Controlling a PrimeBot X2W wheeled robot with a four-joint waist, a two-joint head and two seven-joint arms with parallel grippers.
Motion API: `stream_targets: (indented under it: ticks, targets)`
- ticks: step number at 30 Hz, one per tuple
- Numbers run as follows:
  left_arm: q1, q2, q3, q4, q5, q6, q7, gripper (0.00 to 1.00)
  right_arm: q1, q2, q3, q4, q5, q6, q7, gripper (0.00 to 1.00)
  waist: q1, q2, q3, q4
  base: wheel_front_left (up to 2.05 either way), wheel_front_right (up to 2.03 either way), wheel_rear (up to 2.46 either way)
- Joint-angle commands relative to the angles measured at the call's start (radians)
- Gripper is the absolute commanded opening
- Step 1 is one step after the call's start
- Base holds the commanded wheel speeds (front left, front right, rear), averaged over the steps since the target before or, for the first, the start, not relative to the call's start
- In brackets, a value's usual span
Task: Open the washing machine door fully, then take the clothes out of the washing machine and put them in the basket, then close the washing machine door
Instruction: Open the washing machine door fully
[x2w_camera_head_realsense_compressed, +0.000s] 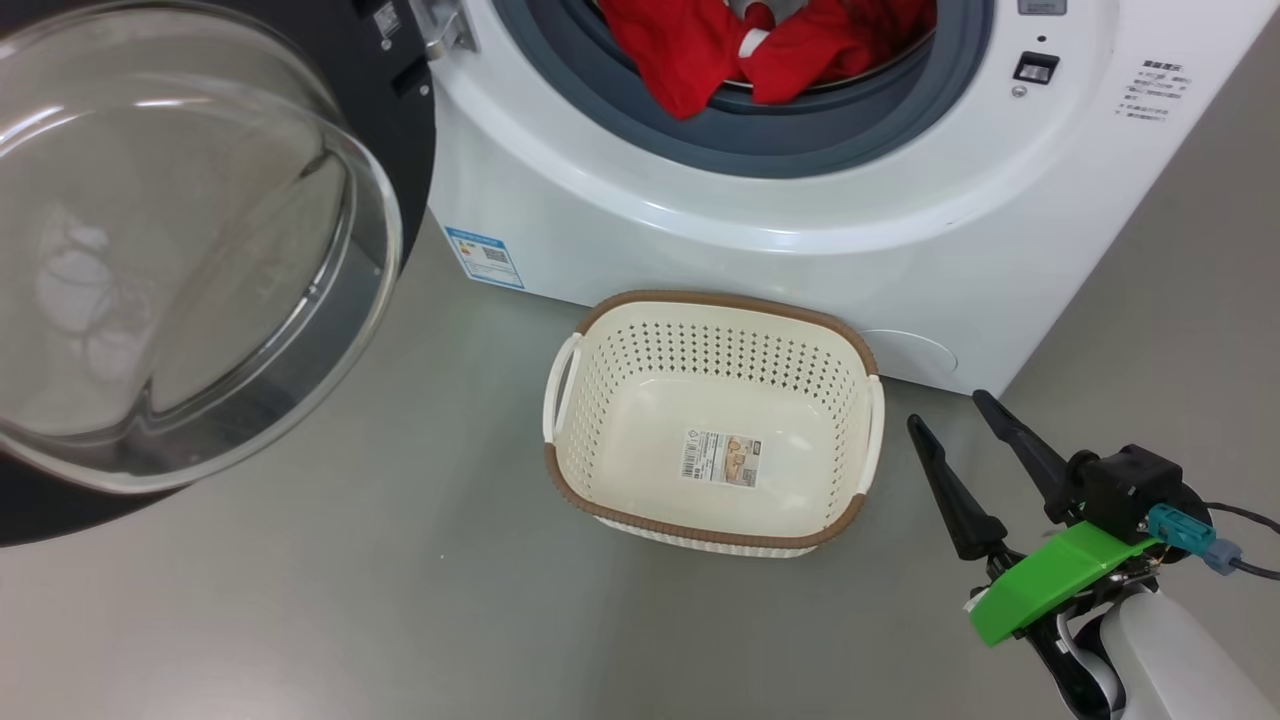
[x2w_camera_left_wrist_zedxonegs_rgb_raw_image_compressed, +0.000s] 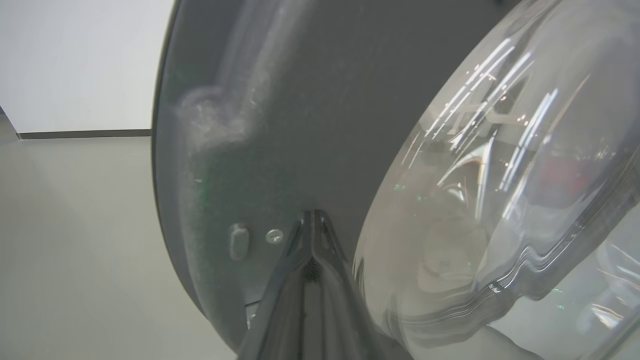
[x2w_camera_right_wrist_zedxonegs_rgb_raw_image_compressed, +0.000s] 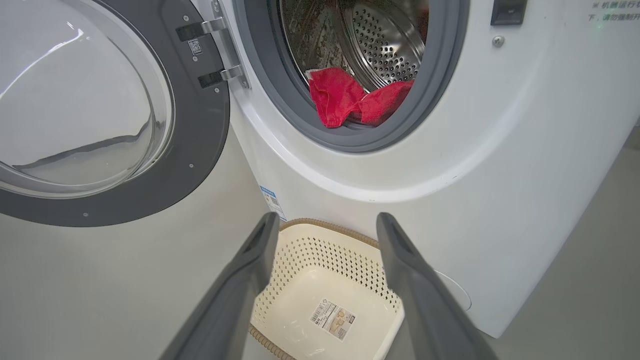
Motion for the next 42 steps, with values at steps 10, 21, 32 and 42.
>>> stream_targets:
  ticks: [10, 21, 32, 42]
  targets:
    - [-0.038, 0.065, 0.096, 0.005, 0.074, -0.032, -0.012, 0.00, -0.016, 0.004, 0.019, -0.017, -0.007, 0.002, -0.012, 1.00, 0.0000, -0.0001, -0.014, -0.012, 0.00, 0.00, 0.00]
    - [0.030, 0.006, 0.116, -0.052, 0.100, -0.054, -0.012, 0.00, 0.009, 0.012, 0.022, -0.023, -0.005, 0.002, -0.012, 1.00, 0.0000, -0.0001, -0.063, -0.005, 0.00, 0.00, 0.00]
    - [0.218, -0.114, 0.053, -0.248, 0.059, -0.059, -0.012, 1.00, 0.039, 0.016, 0.014, -0.037, -0.004, 0.002, -0.012, 1.00, 0.0000, -0.0001, -0.101, -0.013, 0.00, 0.00, 0.00]
    - [0.402, -0.173, -0.079, -0.448, 0.030, -0.059, -0.012, 1.00, 0.063, 0.020, -0.011, -0.050, -0.007, 0.002, -0.012, 1.00, 0.0000, -0.0001, -0.124, -0.080, 0.00, 0.00, 0.00]
